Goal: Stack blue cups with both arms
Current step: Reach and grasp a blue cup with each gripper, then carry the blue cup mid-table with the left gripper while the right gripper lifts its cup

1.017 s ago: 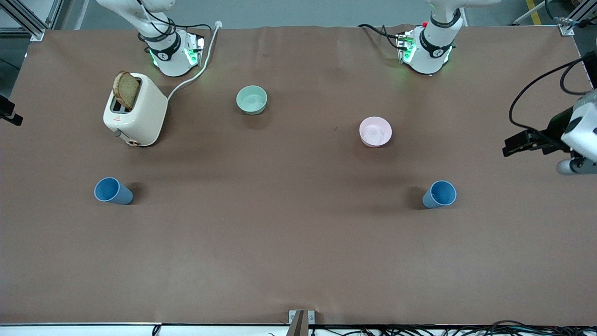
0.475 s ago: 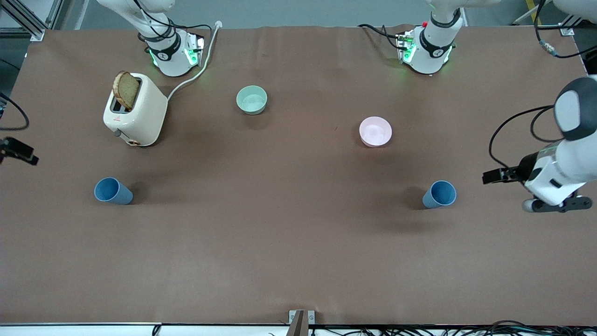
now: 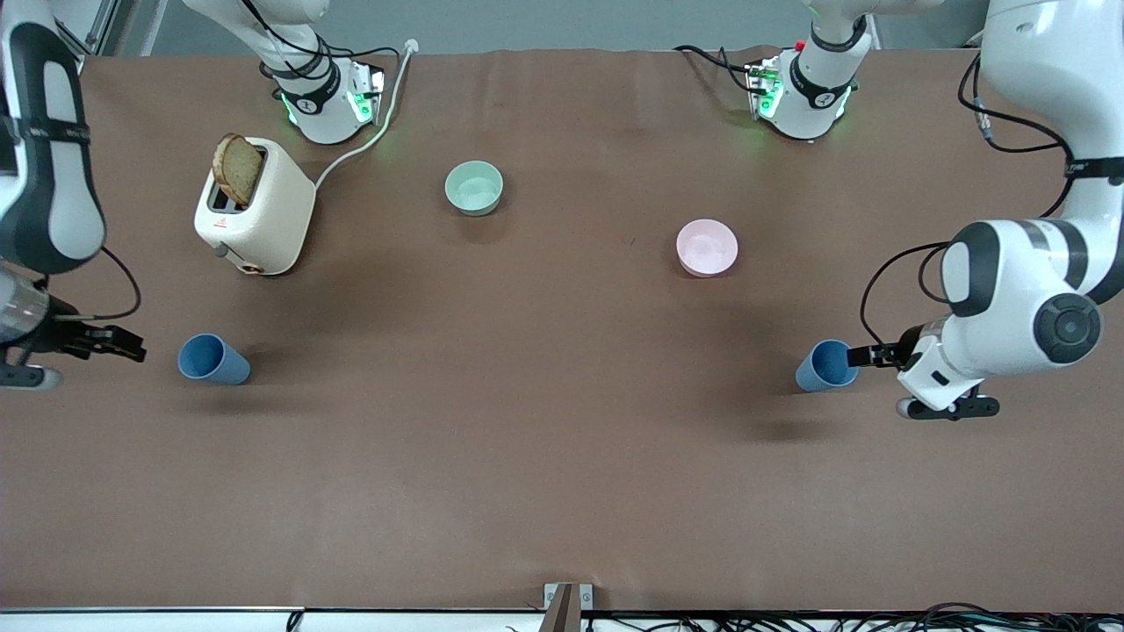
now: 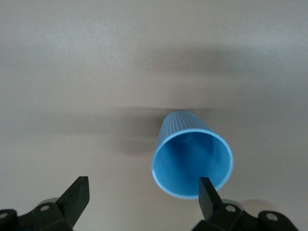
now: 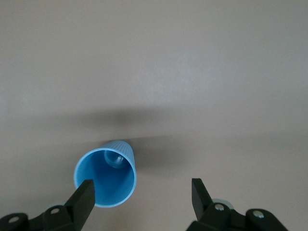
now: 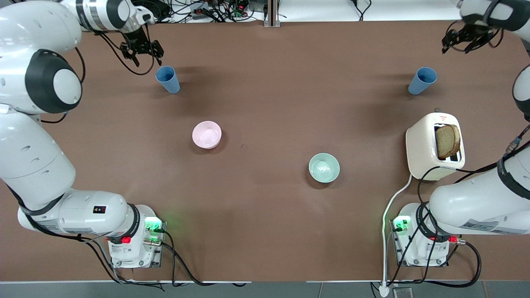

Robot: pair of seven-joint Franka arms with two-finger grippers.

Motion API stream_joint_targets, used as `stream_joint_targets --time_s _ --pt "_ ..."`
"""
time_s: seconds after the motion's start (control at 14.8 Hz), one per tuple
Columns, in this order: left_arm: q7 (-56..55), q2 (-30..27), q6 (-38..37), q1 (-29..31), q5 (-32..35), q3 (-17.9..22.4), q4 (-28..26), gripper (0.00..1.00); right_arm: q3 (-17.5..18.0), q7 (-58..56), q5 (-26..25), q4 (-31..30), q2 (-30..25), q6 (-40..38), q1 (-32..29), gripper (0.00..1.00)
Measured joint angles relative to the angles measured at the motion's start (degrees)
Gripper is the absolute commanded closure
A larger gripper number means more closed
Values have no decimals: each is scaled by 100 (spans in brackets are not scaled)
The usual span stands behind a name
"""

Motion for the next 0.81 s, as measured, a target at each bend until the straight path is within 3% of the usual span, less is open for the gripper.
stream_joint_targets --time_s 0.2,0.27,0.47,0.61,0.81 --pt "84 224 595 7 0 0 -294 2 28 0 28 -15 324 56 3 12" --pt "90 269 761 3 0 -1 -382 15 43 1 62 -16 399 59 7 12" --pt "97 331 902 -27 0 -41 -448 75 72 0 244 -18 556 61 19 14" --pt "97 323 909 -78 0 -88 -440 98 76 0 288 -19 666 116 20 17" --pt "97 323 910 -78 0 -92 -432 99 79 0 304 -23 856 224 20 22"
